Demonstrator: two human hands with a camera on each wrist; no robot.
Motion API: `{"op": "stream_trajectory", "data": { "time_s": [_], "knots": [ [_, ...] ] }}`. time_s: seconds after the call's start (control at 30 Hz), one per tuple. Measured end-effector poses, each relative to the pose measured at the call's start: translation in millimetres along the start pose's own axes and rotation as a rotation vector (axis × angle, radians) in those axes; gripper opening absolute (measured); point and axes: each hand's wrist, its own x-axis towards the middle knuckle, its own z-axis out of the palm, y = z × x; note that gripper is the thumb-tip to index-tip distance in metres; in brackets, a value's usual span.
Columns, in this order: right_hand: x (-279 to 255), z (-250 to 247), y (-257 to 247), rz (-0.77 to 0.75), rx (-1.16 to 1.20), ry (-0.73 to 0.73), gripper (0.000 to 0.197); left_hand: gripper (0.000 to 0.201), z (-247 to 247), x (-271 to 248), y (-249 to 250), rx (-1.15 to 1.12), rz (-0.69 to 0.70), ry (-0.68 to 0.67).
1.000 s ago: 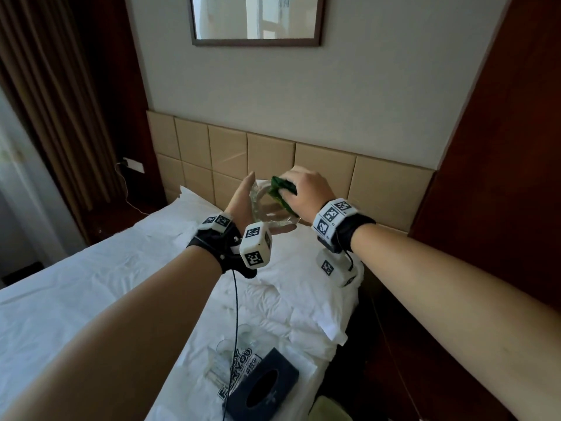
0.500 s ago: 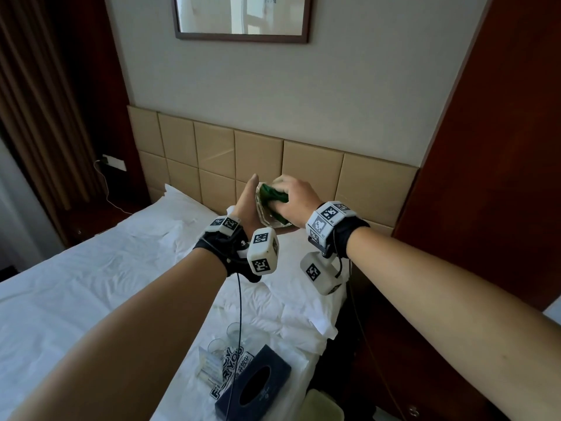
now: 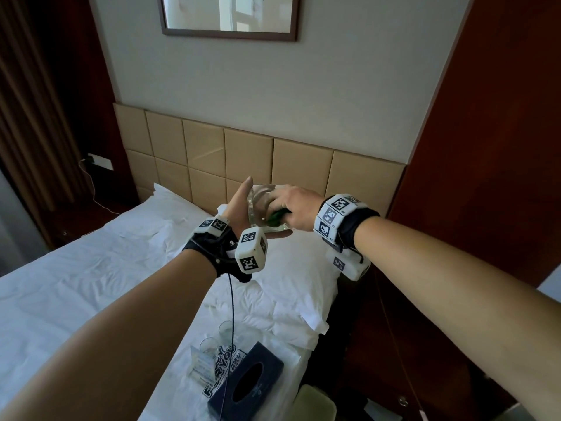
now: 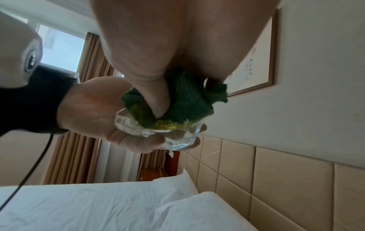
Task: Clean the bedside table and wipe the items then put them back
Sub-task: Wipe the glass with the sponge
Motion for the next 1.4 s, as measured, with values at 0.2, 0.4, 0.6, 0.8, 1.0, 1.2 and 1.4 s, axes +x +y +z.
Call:
{"op": "stream_trajectory", "data": {
  "time_s": [0.2, 0.4, 0.6, 0.8, 1.0, 1.2, 1.4],
  "knots": [
    [-12, -7, 9, 0.163, 0.298, 0.191, 0.028, 0.082, -10, 4, 0, -0.01, -0.101, -0.019],
    [-16, -14, 10, 0.147, 0.317, 0.486, 0.025, 0.072, -4, -2, -1, -0.016, -0.083, -0.046],
    [-11, -8, 2, 0.014, 0.024, 0.43, 0.035, 0.073, 14, -2, -4, 0.018, -0.057, -0.061],
    [-6, -6, 3, 0.018, -0.321, 0.398, 0.031, 0.069, 14, -1, -10, -0.067, -0.047, 0.006],
    [-9, -5, -7, 0.217, -0.419, 0.2, 0.033, 0.07, 15, 9, -10, -0.065, 0.037, 0.171],
    [-12, -4, -13, 0.362, -0.096, 0.088, 0.04, 0.067, 19, 14, -19, 0.031, 0.158, 0.26],
    [-11, 6, -7, 0.501, 0.237, 0.075, 0.034, 0.067, 22, 17, -25, 0.127, 0.167, 0.311]
  ]
}}
